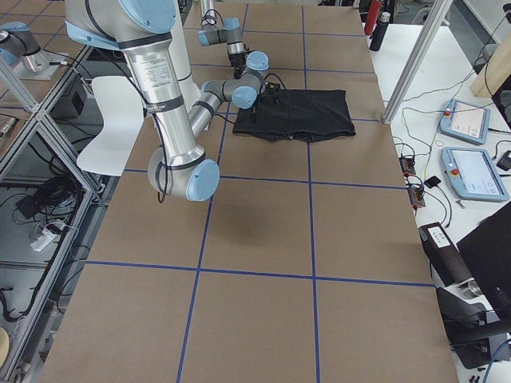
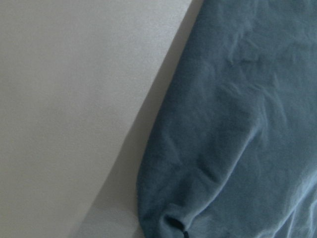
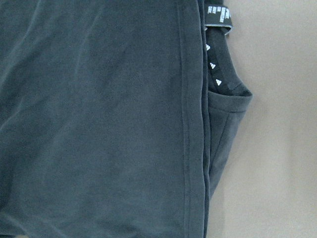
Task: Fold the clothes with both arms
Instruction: 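Grasp the near end with the left gripper while the right slides toward the robot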
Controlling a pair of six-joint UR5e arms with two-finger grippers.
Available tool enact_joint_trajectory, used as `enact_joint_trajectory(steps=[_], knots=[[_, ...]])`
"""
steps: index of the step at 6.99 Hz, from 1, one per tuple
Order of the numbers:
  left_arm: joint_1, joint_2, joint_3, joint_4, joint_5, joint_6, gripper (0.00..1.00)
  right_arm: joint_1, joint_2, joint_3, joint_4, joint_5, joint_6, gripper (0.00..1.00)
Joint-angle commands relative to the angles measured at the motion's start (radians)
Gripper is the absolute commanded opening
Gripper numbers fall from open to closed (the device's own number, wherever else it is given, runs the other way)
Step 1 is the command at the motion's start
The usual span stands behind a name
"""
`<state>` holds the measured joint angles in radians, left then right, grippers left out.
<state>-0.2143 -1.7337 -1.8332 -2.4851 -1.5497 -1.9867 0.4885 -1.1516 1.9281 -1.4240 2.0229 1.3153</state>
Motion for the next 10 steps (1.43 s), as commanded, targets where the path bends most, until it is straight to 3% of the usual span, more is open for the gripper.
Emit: enact_joint_trajectory(steps=[1,4,6,10], knots=[[-0.002,-0.001,-0.003,0.0,-0.001,0.0,0.0,-0.124,0.007,-0.006,0.005,-0.149,0.113,1.0],[-0.004,-0.003,-0.005,0.0,-0.003,0.0,0.0,-0.168,0.013,-0.046,-0.024,-0.19,0.119,1.0],[-0.004,-0.003,-0.005,0.0,-0.003,0.0,0.0,-0.169,0.064,-0.046,-0.151,-0.193,0.119,1.0],[-0.002,-0.003,-0.003,-0.002,-0.003,0.0,0.0,-0.169,0.095,-0.098,-0.154,-0.217,0.116,1.0]])
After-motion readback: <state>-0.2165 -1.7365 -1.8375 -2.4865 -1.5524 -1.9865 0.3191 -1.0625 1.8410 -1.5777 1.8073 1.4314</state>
